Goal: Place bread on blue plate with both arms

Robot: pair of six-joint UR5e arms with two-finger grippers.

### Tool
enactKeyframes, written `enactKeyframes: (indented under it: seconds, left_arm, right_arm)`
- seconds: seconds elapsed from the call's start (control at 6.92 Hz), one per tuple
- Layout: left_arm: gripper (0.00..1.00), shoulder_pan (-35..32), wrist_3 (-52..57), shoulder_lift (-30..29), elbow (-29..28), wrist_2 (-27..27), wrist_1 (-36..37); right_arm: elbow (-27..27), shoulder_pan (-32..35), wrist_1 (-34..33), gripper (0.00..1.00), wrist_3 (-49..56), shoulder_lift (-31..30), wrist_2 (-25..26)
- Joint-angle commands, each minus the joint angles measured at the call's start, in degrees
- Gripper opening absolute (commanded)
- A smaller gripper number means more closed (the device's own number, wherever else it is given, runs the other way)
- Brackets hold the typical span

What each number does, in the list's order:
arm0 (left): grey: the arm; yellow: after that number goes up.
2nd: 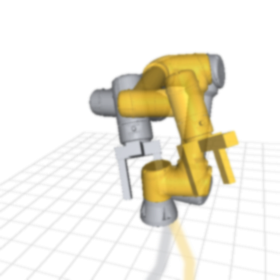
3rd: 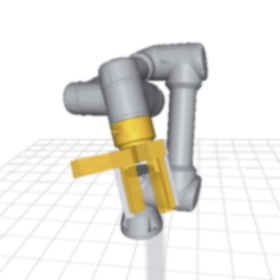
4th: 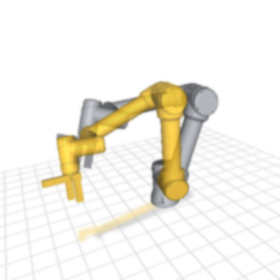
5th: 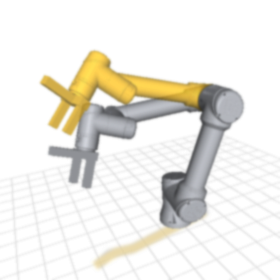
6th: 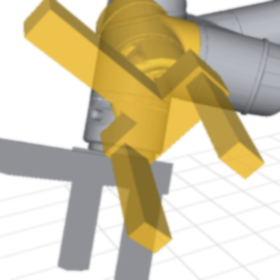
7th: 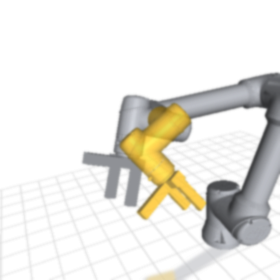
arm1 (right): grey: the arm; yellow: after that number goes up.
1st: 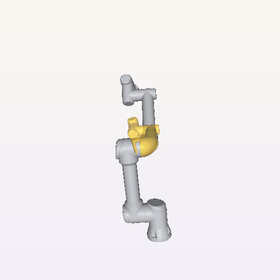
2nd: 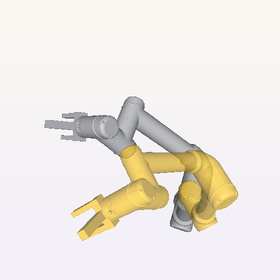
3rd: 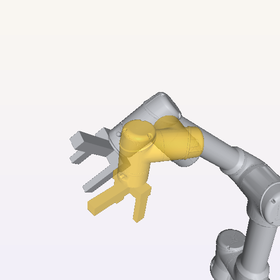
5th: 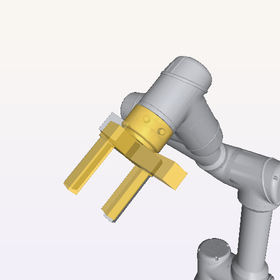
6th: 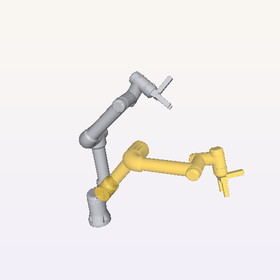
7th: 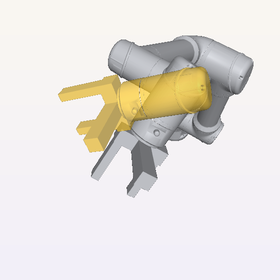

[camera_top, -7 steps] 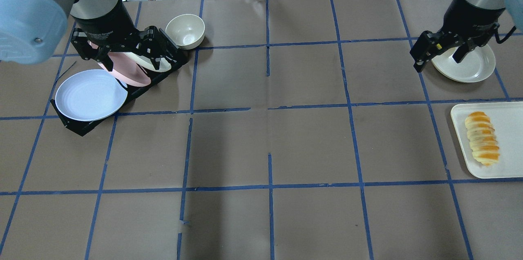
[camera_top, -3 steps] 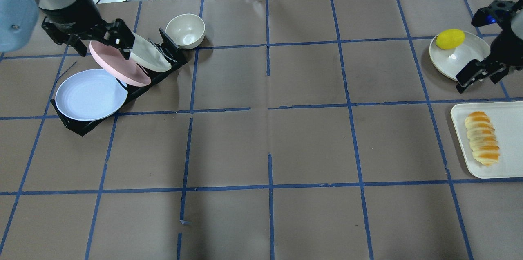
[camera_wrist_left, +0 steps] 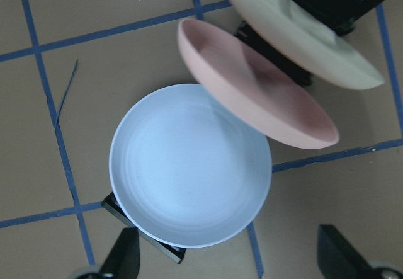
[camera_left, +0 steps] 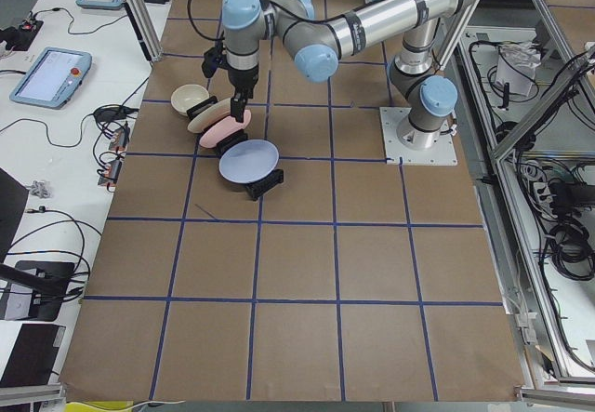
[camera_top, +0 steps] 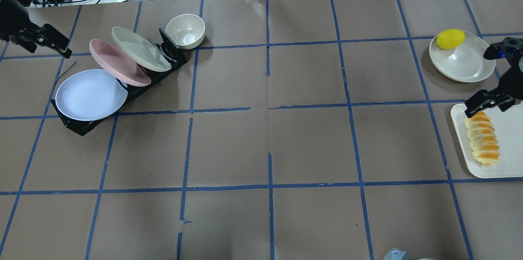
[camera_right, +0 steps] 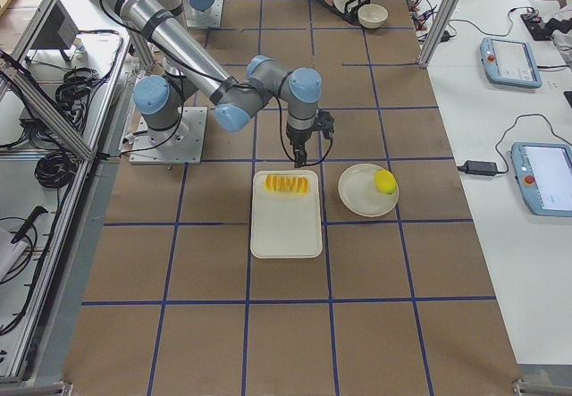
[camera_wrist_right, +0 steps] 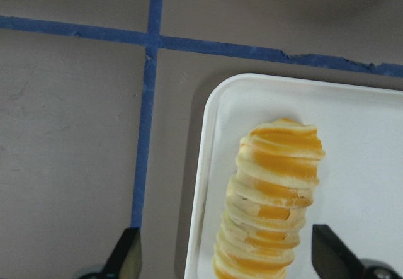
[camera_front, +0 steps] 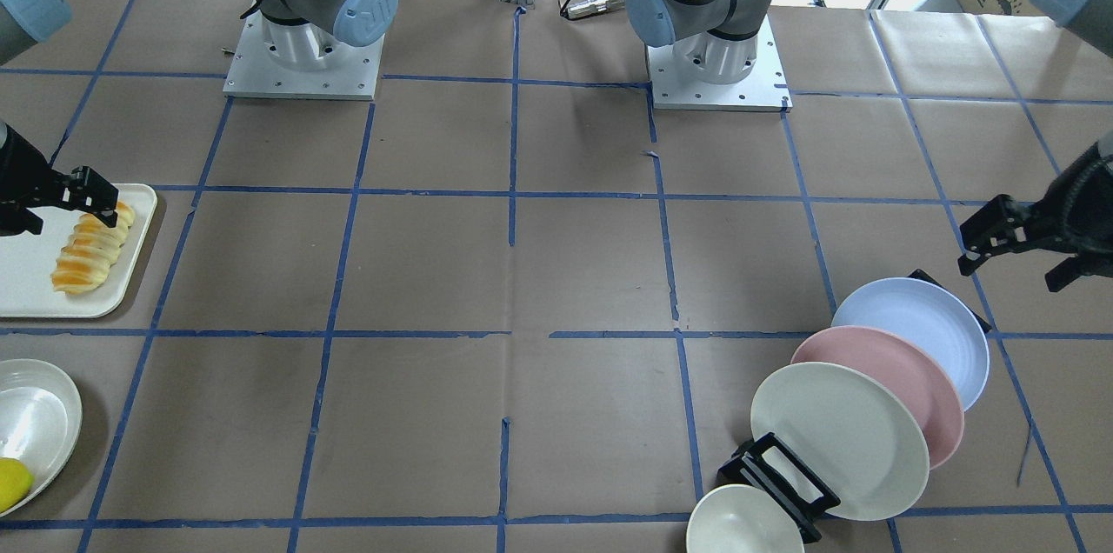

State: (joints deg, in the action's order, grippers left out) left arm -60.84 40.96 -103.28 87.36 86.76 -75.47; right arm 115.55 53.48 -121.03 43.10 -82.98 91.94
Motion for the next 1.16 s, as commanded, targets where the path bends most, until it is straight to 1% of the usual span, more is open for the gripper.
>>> enactKeyframes:
  seconds: [0.0,0.29,0.43,0.58,0.87,1.01]
  left_arm:
    - [1.0,2.7,2.7,-8.8,-4.4,-2.7,2.1]
    - [1.0,2.6,2.8,-17.8,-11.1,-4.8,2.0]
    - [1.0,2.0,2.7,-21.5,-12.6,-5.3,1.9]
    - [1.0,2.1,2.8,-23.6,-12.7,-7.9,1.9]
    - [1.0,2.6,3.5,-24.8,-12.7,-8.3,1.9]
    - [1.0,2.7,3.4,-24.8,-11.3,-8.3,1.9]
  right_arm:
    - [1.3,-2.8,-3.5,0.92,0.1,3.8,0.1]
    - [2.3,-3.3,-8.4,0.92,0.1,6.8,0.1]
    - [3.2,-3.8,-10.0,0.92,0.1,7.6,0.1]
    - [4.0,-4.2,-10.5,0.92,0.1,7.7,0.1]
    - [4.5,-4.9,-10.5,0.92,0.2,7.7,0.2]
    - [4.5,-5.1,-10.5,0.92,0.2,8.1,0.2]
